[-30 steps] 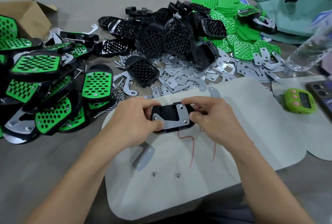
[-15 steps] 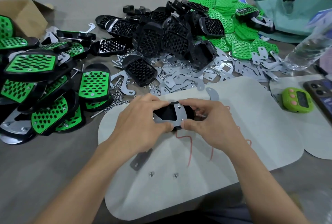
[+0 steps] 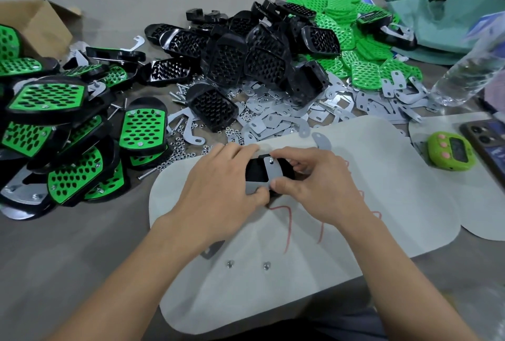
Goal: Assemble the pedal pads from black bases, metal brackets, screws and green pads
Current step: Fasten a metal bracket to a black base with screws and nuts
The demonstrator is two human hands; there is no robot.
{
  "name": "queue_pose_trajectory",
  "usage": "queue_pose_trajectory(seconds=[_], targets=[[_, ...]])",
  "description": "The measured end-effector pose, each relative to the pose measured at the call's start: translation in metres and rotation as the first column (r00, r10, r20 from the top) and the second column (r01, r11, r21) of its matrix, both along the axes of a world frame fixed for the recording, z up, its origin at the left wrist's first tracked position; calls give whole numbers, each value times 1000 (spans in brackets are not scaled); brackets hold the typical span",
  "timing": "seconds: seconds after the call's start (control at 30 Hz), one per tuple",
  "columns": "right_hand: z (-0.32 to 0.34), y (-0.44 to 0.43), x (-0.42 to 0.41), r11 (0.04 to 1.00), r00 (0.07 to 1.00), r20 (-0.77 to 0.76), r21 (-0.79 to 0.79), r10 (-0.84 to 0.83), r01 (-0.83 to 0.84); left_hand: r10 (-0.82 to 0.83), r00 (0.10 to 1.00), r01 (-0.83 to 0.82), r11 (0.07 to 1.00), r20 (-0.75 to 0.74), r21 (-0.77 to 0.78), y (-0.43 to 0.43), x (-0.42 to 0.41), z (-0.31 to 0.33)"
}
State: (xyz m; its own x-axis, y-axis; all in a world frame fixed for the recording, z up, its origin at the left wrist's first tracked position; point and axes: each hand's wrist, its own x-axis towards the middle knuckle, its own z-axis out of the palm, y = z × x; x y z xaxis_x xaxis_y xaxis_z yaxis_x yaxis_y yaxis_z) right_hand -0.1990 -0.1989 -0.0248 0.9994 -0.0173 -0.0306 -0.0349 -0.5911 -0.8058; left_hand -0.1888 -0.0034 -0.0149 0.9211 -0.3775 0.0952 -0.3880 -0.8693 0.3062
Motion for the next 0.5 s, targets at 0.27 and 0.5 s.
queue_pose_trajectory(seconds=[0.27,0.5], targets=[[-8,1,-11,998,997,69,32,45,-47,-81,996,82,996,-30,21,8,8,1],[-4,-6,-9,996,998,47,75,48,-52,3,1000,-2,999,11,-37,5,2,-6]])
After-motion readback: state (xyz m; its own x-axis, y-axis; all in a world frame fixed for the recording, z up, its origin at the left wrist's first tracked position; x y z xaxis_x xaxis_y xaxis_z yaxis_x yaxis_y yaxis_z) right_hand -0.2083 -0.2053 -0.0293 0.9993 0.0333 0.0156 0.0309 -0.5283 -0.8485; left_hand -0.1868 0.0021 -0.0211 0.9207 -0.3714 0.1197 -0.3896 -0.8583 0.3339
